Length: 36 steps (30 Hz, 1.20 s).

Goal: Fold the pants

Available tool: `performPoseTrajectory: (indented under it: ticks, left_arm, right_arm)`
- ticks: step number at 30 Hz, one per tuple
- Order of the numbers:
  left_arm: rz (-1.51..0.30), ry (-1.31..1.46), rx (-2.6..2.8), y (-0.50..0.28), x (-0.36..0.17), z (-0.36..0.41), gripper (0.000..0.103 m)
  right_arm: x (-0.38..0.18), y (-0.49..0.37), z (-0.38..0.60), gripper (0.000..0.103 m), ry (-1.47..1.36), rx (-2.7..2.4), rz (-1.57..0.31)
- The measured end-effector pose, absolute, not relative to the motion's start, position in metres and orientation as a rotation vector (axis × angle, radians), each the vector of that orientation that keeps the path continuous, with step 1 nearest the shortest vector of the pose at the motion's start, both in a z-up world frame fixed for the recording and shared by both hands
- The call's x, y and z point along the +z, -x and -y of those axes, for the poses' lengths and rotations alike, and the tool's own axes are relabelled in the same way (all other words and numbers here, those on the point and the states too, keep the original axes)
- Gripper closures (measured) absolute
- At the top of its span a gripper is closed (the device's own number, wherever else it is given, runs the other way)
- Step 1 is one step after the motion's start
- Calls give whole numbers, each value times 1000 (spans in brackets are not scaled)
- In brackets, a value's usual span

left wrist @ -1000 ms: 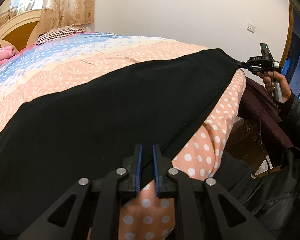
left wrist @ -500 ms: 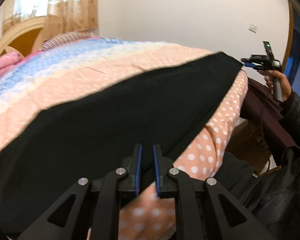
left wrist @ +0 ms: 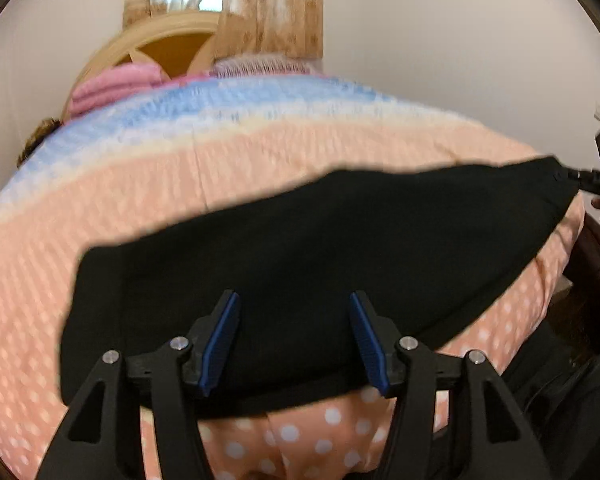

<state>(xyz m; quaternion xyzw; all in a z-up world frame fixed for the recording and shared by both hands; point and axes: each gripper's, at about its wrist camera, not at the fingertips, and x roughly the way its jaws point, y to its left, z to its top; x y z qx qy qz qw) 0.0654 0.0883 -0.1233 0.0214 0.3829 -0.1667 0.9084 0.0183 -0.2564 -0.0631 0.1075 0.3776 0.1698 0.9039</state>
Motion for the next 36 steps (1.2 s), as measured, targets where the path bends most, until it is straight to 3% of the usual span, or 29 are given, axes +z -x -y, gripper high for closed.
performPoseTrajectory:
  ticks: [2,7,16,27,29,31,36]
  left_arm:
    - [-812,-55,-353,-63,-134,-86,35]
    - [-811,-20,-360,-57,-138,-89,32]
    - [-751,-69,-386,-44,-123,-75,31]
    - [-746,-112,-479,-47,-129,-43,31]
    - [-751,-99,-484,-48,-130,-43,31]
    - [-752,-85,-490,-47,-130,-45,31]
    - [-753,-72,-491,-47,-127,-43,31]
  right_arm:
    - [-73,-24,221,67,-170,443,-822]
    - [-126,-16,158,67,12,540,-1066]
    - [-99,-13,115,67,73,639,-953]
    - [-133,-30,13,67,342,731,-922]
    - [-133,-30,13,75,371,718,-900]
    - [-130,-29,16,97,373,712,-888]
    - [-124,-22,18,100,384,725,-878]
